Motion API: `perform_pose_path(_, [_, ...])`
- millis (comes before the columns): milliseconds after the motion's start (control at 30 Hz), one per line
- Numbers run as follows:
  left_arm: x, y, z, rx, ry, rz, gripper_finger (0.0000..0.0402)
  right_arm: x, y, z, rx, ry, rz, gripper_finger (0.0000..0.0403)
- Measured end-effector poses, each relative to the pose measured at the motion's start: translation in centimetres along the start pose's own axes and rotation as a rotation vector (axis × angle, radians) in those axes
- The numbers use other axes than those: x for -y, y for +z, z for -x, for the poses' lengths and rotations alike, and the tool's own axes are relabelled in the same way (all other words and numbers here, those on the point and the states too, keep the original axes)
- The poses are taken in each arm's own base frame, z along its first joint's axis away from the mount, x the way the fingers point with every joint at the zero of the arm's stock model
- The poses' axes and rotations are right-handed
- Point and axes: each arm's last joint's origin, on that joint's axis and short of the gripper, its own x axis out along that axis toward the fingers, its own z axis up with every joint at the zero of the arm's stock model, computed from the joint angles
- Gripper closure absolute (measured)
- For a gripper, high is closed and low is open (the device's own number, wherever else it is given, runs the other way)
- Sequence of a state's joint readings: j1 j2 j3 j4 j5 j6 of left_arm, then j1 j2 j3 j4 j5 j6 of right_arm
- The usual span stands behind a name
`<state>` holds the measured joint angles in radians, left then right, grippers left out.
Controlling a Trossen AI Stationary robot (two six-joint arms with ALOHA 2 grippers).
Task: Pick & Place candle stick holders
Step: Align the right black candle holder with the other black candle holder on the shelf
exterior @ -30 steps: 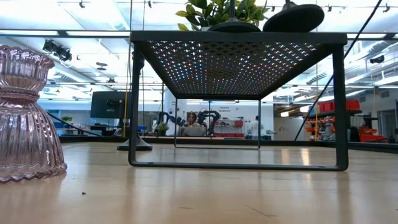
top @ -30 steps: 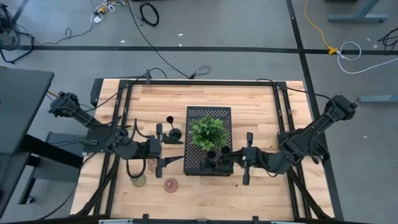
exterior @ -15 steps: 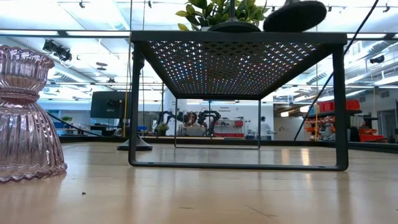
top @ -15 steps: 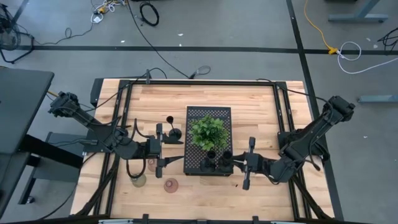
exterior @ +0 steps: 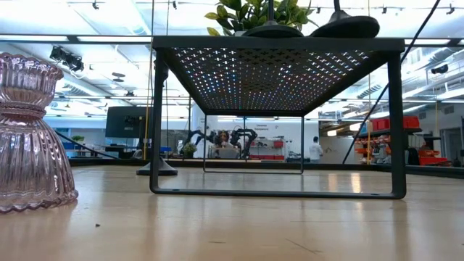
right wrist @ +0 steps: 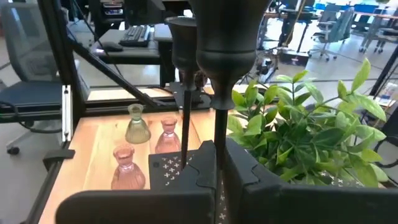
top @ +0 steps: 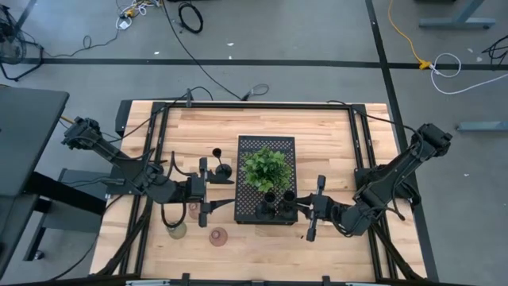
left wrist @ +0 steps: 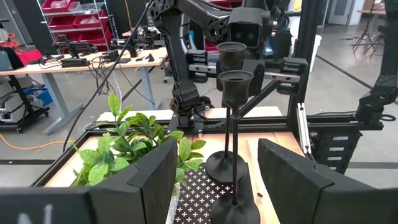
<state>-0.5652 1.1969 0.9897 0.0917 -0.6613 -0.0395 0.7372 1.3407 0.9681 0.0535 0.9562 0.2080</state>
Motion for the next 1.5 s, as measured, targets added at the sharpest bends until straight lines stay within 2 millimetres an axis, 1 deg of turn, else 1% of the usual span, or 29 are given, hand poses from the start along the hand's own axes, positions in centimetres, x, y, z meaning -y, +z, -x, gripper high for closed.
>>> perform_pose_path(67, [0.0, 0.0, 0.0, 0.0, 0.0, 0.0, 0.0177, 0.1, -0.7, 0.1, 0.006, -0.024, -0.025, 0.0403])
perform_pose_path(167, [0.0, 0.0, 0.0, 0.0, 0.0, 0.0, 0.0177, 0.2, -2.7, 0.3, 0.035, -0.07, -0.081, 0.0403])
perform_pose_path(233, [0.0, 0.0, 0.0, 0.0, 0.0, -0.001, 0.0177, 0.2, -3.5, 0.5, 0.082, -0.075, -0.104, 0.0403])
perform_pose_path(300, [0.0, 0.0, 0.0, 0.0, 0.0, -0.006, 0.0177, 0.3, -3.8, 0.7, 0.128, -0.07, -0.101, 0.0403])
perform_pose_path(433, [0.0, 0.0, 0.0, 0.0, 0.0, -0.011, 0.0177, 0.4, -3.2, 0.9, 0.18, -0.018, -0.118, 0.0403])
perform_pose_path(567, [0.0, 0.0, 0.0, -0.002, 0.0, -0.012, 0.0177, 0.1, -2.8, 0.9, 0.172, 0.011, -0.082, 0.0403])
perform_pose_path(1367, [0.0, -0.1, 0.0, -0.007, 0.0, -0.013, 0.0177, 0.1, -3.5, 0.7, 0.114, 0.024, -0.092, 0.0402])
perform_pose_path(1500, [0.0, -0.1, 0.0, -0.007, 0.0, -0.013, 0.0177, 0.1, -3.5, 0.7, 0.113, 0.023, -0.087, 0.0389])
